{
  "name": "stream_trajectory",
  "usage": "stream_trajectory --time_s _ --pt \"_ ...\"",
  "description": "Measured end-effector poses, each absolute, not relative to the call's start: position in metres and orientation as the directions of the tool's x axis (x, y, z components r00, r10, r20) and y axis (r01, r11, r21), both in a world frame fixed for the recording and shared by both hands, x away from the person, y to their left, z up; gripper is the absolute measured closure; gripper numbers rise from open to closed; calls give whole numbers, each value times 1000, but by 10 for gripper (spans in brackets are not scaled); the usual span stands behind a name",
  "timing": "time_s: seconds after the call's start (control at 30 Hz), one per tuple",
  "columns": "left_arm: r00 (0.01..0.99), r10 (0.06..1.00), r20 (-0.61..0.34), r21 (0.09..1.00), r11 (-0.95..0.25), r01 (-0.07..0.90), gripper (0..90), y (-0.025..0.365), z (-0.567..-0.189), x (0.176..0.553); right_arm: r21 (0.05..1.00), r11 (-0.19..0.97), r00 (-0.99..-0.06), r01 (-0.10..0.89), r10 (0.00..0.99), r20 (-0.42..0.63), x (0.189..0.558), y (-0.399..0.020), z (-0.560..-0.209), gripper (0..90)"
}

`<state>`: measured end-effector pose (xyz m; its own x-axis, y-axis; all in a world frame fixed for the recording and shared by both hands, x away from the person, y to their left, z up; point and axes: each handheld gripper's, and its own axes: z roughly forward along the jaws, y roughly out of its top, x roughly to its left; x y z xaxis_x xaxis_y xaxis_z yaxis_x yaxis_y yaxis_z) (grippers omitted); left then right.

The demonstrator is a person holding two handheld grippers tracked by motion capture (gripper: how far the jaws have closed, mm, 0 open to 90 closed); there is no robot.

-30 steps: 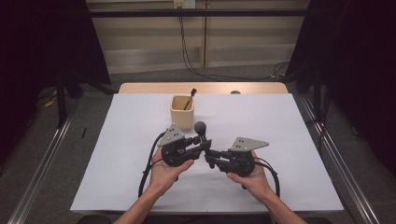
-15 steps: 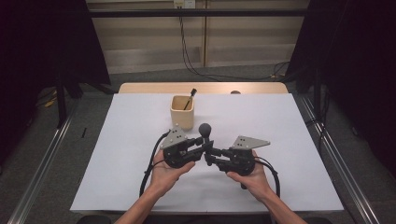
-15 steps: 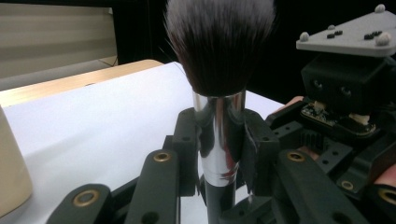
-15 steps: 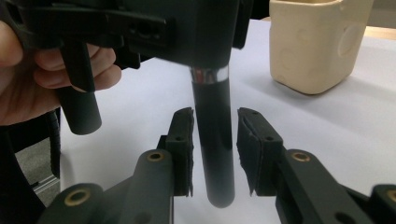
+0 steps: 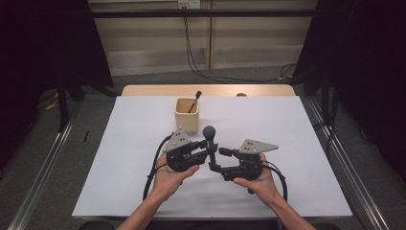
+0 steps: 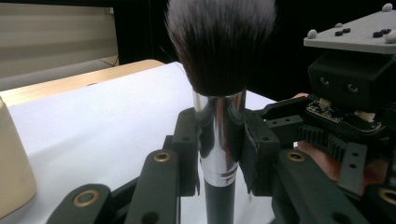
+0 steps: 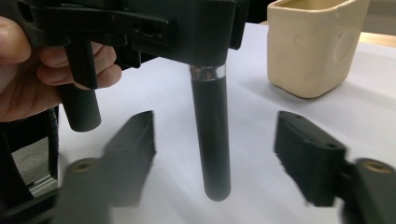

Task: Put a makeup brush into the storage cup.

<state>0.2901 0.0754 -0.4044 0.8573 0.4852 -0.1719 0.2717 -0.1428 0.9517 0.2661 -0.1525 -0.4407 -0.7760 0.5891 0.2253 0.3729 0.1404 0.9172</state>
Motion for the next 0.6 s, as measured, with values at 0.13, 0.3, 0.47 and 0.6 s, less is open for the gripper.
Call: stream_trajectory --time_s 0.13,0.3,0.47,0.6 --pt "857 487 -172 951 -145 273 705 77 -404 291 919 134 -774 371 592 226 267 -153 -440 131" --pt "856 489 -170 952 -143 270 706 79 -403 292 923 149 -769 355 608 198 267 -155 -440 79" --pt "850 498 -172 952 -139 274 706 83 -403 293 922 147 -747 358 638 189 268 -157 -440 72" --pt "844 506 -177 950 -137 282 706 85 -402 294 932 163 -760 324 632 154 266 -159 -437 62"
